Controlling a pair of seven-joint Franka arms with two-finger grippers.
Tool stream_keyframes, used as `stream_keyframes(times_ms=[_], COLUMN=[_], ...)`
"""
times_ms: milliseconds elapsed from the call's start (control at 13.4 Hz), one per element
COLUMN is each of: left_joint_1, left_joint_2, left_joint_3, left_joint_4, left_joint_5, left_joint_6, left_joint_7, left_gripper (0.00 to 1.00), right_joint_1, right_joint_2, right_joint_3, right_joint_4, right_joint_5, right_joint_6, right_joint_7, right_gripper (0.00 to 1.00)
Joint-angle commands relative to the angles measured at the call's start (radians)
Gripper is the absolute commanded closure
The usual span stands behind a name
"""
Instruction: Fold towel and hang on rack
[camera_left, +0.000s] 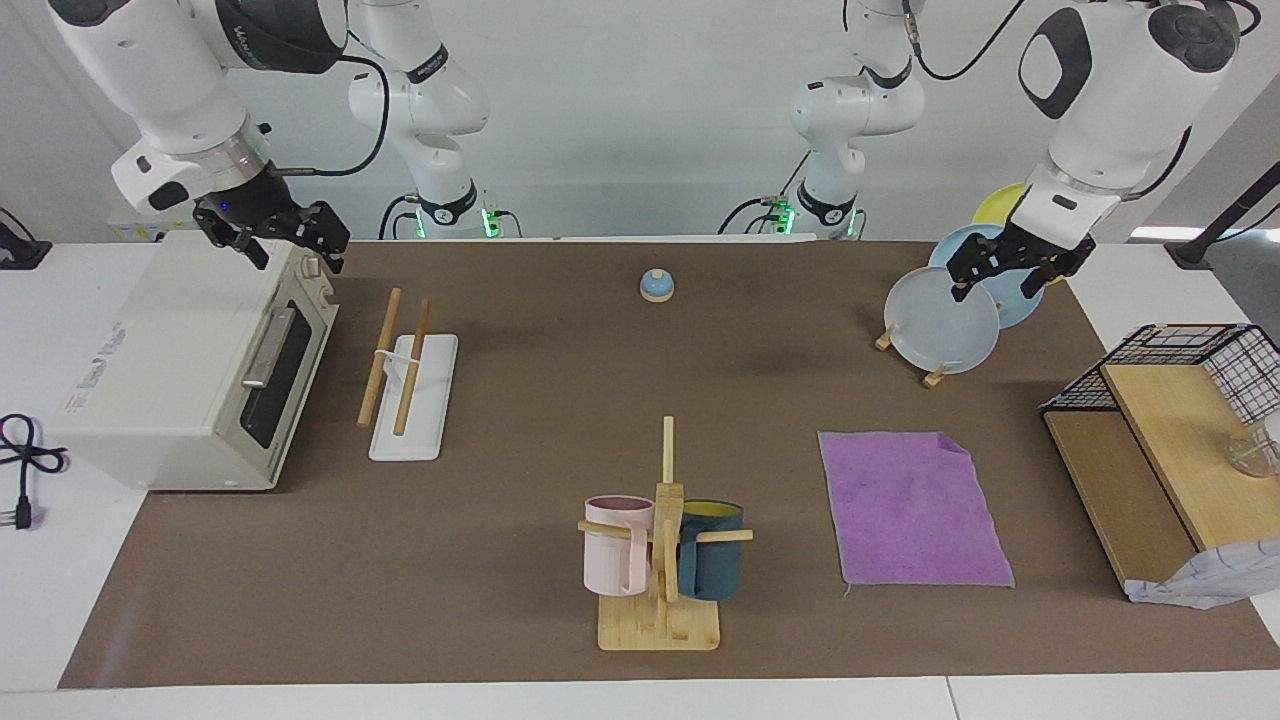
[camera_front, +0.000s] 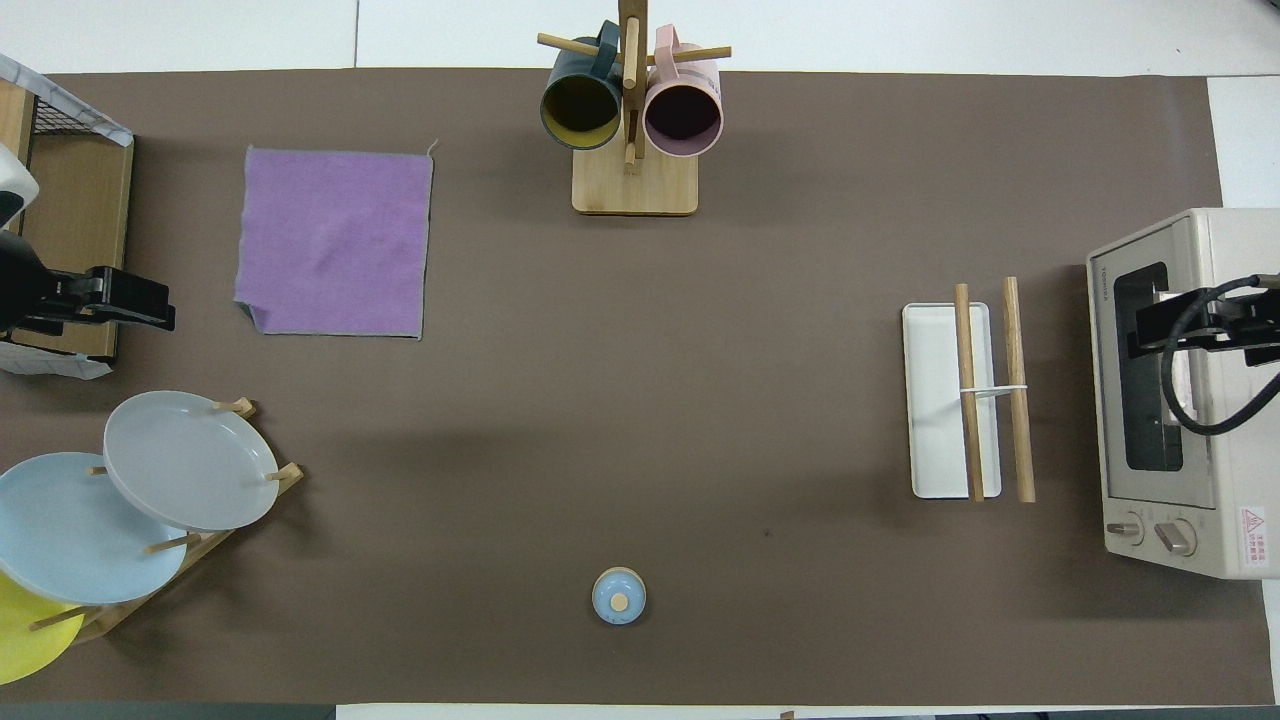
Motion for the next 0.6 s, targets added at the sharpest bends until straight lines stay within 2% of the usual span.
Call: stream_keyframes(times_ms=[0, 224, 523], left_joint_1=[0.02, 0.049, 0.112], left_joint_2=[0.025, 0.195, 0.349], left_joint_3=[-0.001, -0.001, -0.003], left_joint_4=[-0.112, -0.103, -0.101], left_joint_5=[0.012, 0.009, -0.021], left_joint_6=[0.161, 0.326, 0.449], left_joint_7=[-0.004, -0.006, -0.007], left_gripper=[0.0, 0.0, 0.0], right_joint_1=[-0.006, -0.006, -0.006], right_joint_2=[-0.002, -0.002, -0.015], right_joint_3=[0.006, 0.026, 0.047], right_joint_4=[0.004, -0.013, -0.112], right_joint_5=[0.02, 0.038, 0.139], right_joint_6=[-0.038, 0.042, 0.14], right_joint_7=[-0.019, -0.019, 0.014], right_gripper=[0.0, 0.0, 0.0])
